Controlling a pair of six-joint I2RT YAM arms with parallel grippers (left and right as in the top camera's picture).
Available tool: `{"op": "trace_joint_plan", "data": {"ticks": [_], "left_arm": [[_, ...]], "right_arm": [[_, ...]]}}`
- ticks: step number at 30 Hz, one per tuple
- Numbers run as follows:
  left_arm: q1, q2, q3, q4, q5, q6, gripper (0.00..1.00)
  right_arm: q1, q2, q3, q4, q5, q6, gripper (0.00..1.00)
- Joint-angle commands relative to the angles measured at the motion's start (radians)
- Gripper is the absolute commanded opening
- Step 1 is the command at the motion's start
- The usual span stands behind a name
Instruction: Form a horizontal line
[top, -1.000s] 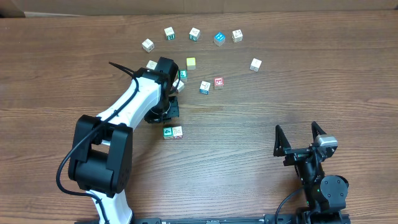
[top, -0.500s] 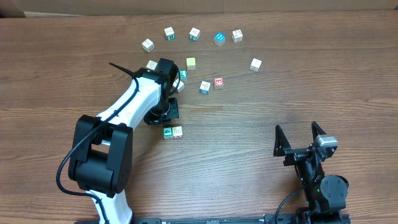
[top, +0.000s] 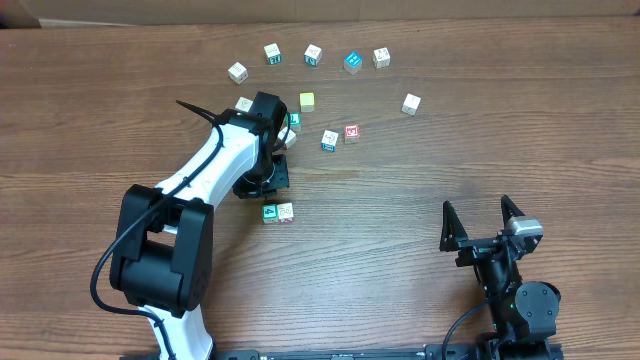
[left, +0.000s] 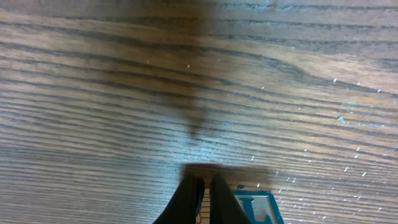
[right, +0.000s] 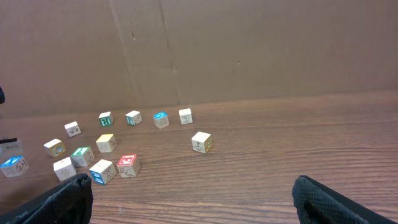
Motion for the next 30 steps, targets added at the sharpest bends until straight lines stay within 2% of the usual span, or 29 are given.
{"op": "trace_joint_plan", "data": {"ticks": [1, 30], "left_arm": [[-0.002, 0.011, -0.005, -0.001, 0.011, 0.011, 0.04], [-0.040, 0.011, -0.005, -0.040, 0.006, 0.011, 0.04]], "right_arm": [[0.006, -0.010, -0.010, 0.006, 0.001, -0.008, 1.00], [0.006, -0.010, -0.010, 0.006, 0.001, -0.008, 1.00]]}}
